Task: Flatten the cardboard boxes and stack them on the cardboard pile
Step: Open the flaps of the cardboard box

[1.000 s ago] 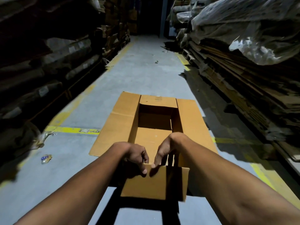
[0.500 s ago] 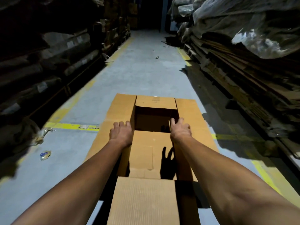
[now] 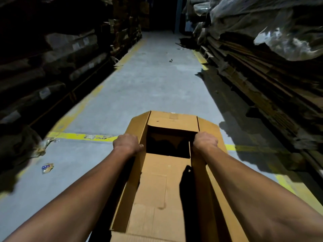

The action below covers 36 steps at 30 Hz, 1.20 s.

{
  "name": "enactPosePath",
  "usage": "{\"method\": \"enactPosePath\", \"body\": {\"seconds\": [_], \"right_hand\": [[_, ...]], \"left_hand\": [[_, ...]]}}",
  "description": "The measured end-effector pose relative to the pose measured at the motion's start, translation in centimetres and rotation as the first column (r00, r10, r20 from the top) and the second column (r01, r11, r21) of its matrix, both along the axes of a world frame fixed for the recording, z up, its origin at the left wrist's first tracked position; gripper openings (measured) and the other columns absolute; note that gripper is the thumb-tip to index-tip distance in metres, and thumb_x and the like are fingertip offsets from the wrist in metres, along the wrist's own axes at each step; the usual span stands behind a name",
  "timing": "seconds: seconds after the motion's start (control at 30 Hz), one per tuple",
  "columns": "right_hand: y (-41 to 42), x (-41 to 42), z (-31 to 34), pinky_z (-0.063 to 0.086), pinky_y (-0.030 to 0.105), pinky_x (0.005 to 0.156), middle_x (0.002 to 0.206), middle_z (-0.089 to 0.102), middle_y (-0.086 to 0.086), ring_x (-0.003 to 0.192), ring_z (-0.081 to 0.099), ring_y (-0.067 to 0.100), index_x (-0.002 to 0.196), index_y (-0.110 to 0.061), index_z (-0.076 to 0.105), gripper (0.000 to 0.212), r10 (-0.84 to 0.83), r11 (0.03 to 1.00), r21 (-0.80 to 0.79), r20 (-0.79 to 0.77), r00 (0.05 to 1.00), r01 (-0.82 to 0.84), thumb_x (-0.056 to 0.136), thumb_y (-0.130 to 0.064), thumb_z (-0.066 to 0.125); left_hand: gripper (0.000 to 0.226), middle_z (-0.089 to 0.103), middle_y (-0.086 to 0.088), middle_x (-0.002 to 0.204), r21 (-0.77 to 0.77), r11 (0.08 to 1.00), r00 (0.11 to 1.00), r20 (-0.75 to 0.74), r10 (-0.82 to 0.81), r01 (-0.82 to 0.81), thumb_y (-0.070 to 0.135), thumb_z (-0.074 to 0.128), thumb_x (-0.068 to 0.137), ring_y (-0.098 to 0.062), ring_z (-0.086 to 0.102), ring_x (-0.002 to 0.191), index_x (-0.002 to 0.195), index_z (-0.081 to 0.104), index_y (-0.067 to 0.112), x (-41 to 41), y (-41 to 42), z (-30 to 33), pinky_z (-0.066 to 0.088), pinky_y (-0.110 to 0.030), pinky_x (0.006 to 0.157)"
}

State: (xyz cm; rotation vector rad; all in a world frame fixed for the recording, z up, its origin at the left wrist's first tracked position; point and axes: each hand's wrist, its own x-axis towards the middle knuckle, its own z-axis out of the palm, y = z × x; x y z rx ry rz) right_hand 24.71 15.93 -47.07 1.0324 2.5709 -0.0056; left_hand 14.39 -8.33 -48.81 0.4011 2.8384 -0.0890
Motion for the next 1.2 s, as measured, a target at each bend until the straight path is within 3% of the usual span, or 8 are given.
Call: {"method": "enactPosePath", "body": {"seconds": [0.07,0.2,0.37,0.5,0.67,0.83,1.0,1.2], "right_hand": [[0.4,0.1,-0.4,0.055,0.045,0.098,0.144,0.056,0.01,0.131,0.056,0.032,0.149,-0.014,0.041,0.054,-0.025,1.0,-0.002,-0.202,0.979,0.025,0.097,-0.009,0.056],[-0.3,-0.5,0.3,0.048,0.044,0.106,0.157,0.045,0.013,0.141,0.049,0.034,0.161,-0.015,0.023,0.066,-0.028,0.993,-0.111,-0.015,0.999,0.027,0.101,-0.009,0.051],[-1.8,-2.8,2.1,0.058,0.036,0.086,0.14,0.062,0.004,0.124,0.064,0.026,0.133,-0.015,0.067,0.037,0.254,0.957,0.118,0.091,0.963,-0.264,0.097,-0.014,0.062],[-2.1,-3.6,2.0,0.054,0.034,0.08,0.115,0.071,0.002,0.098,0.069,0.023,0.116,-0.019,0.071,0.029,0.353,0.935,-0.136,0.313,0.882,-0.327,0.095,-0.039,0.071],[-1.5,-4.3,0.3,0.048,0.046,0.105,0.154,0.048,0.012,0.138,0.05,0.033,0.16,-0.026,0.031,0.071,0.342,0.925,-0.218,0.115,0.933,-0.312,0.1,-0.041,0.065],[0.7,-9.2,-1.6,0.043,0.052,0.112,0.17,0.014,0.007,0.152,0.029,0.034,0.165,-0.03,0.001,0.107,0.41,0.909,0.01,-0.203,0.889,-0.417,0.09,-0.024,0.077],[2.2,-11.2,-4.9,0.031,0.056,0.118,0.173,-0.017,-0.001,0.16,0.004,0.029,0.166,-0.027,-0.007,0.111,0.454,0.89,0.147,-0.232,0.86,-0.431,0.093,-0.024,0.077],[5.0,-12.7,-6.2,0.039,0.057,0.109,0.162,0.032,0.005,0.145,0.036,0.033,0.159,-0.025,0.024,0.065,0.429,0.899,0.194,-0.208,0.879,-0.393,0.102,-0.021,0.055]], "left_hand": [[0.041,0.061,-0.011,0.137,-0.017,0.998,0.997,-0.05,-0.053,0.052,0.039,0.058,0.099,-0.034,0.059,0.127,0.134,0.063,0.017,0.1,0.5,-0.1,0.053,-0.04,0.093],[0.033,0.068,-0.013,0.132,-0.12,0.981,0.974,0.188,-0.129,0.153,0.017,0.06,0.097,-0.03,0.068,0.116,0.126,0.07,0.007,0.3,1.6,1.8,0.056,-0.037,0.094],[0.031,0.067,-0.004,0.123,-0.165,0.971,0.985,0.047,-0.167,0.172,0.022,0.063,0.095,-0.025,0.067,0.115,0.124,0.07,0.017,-0.1,3.2,3.1,0.051,-0.033,0.079],[0.019,0.066,-0.002,0.113,-0.02,0.942,0.941,0.073,-0.332,0.334,0.031,0.067,0.097,-0.023,0.065,0.099,0.112,0.067,0.019,-0.3,5.0,1.0,0.053,-0.036,0.079],[0.08,0.027,-0.007,0.166,0.151,0.925,0.938,-0.058,-0.343,0.348,0.038,0.064,0.097,-0.034,0.049,0.138,0.162,0.02,0.025,-0.7,4.3,-2.5,0.052,-0.048,0.101],[0.107,-0.011,-0.003,0.174,0.194,0.934,0.92,-0.318,-0.231,0.301,0.033,0.067,0.093,-0.036,0.038,0.139,0.165,-0.012,0.03,-4.7,3.8,-4.7,0.048,-0.05,0.103],[0.118,-0.026,0.004,0.171,0.187,0.956,0.961,-0.207,-0.185,0.225,0.022,0.069,0.089,-0.038,0.031,0.142,0.16,-0.022,0.042,-6.5,3.5,-6.3,0.043,-0.05,0.105],[0.104,-0.028,0.01,0.17,0.198,0.951,0.969,-0.127,-0.213,0.235,-0.001,0.054,0.096,-0.039,0.012,0.158,0.164,-0.016,0.036,-5.6,5.0,-7.5,0.033,-0.057,0.117]]}}
